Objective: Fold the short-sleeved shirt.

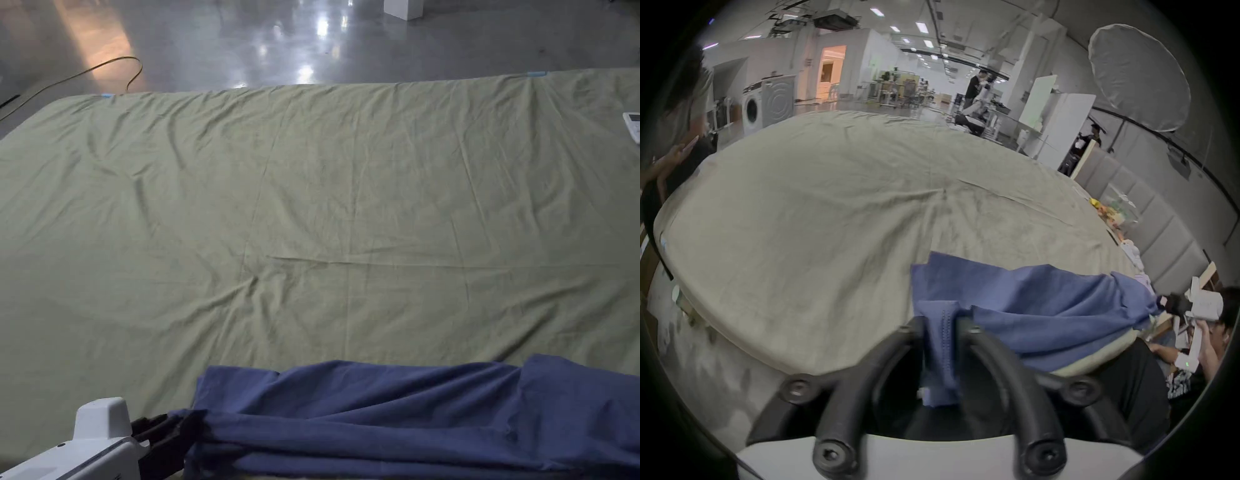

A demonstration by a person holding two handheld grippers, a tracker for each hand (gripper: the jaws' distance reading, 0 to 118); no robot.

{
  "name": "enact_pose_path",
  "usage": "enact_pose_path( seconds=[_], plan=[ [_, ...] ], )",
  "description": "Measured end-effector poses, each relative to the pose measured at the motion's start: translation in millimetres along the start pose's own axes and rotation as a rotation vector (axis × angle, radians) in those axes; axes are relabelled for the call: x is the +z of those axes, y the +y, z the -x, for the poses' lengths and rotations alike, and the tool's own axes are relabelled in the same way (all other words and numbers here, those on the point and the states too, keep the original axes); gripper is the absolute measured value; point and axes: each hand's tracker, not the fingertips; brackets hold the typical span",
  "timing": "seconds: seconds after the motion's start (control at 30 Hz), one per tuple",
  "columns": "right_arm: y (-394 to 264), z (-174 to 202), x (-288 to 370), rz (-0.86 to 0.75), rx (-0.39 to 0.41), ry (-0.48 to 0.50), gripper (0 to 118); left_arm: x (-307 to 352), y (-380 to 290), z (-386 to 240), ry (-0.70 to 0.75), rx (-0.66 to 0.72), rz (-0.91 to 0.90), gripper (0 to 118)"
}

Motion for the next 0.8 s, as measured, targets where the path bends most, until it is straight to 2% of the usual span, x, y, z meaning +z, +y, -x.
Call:
enact_pose_path(
  seconds=[0.03, 0.07, 0.1, 0.13, 0.27, 0.43, 0.47, 0.53, 0.6, 0.7, 0.8],
  plan=[
    [-4.1, 0.0, -1.8, 0.005, 0.006, -0.005, 11, -0.8, 1.6, 3.5, 0.006, -0.012, -0.008, 59],
    [-10.2, -3.5, -2.2, 0.019, 0.015, -0.003, 32, -0.7, 3.5, 8.1, 0.01, -0.019, -0.013, 76],
    [-12.7, -5.0, -2.2, 0.033, 0.02, -0.012, 65, 7.4, 2.0, 5.0, 0.021, -0.019, -0.021, 83],
    [-13.7, -6.7, -0.9, 0.037, 0.02, -0.019, 77, 14.2, 5.1, 7.4, 0.031, -0.006, -0.039, 83],
    [0.6, -8.3, 37.1, -0.108, -0.02, -0.048, 77, 73.6, 23.0, -1.5, 0.056, -0.016, -0.22, 83],
    [29.8, 35.5, 106.3, -0.392, -0.018, -0.005, 77, 156.4, 39.8, -51.3, 0.113, -0.158, -0.464, 83],
    [25.6, 32.5, 111.4, -0.45, -0.017, 0.019, 77, 171.2, 40.8, -63.8, 0.138, -0.193, -0.513, 83],
    [32.6, 51.9, 130.7, -0.544, 0.014, 0.053, 77, 192.6, 41.6, -85.9, 0.168, -0.253, -0.584, 83],
    [36.6, 80.0, 148.2, -0.627, 0.089, 0.068, 77, 208.4, 38.5, -109.4, 0.223, -0.287, -0.688, 83],
    [41.8, 105.1, 160.4, -0.653, 0.147, 0.072, 77, 221.5, 37.6, -130.7, 0.151, -0.304, -0.732, 83],
    [42.8, 132.3, 170.6, -0.721, 0.229, 0.094, 76, 224.5, 37.3, -148.7, 0.139, -0.322, -0.76, 82]
  ],
)
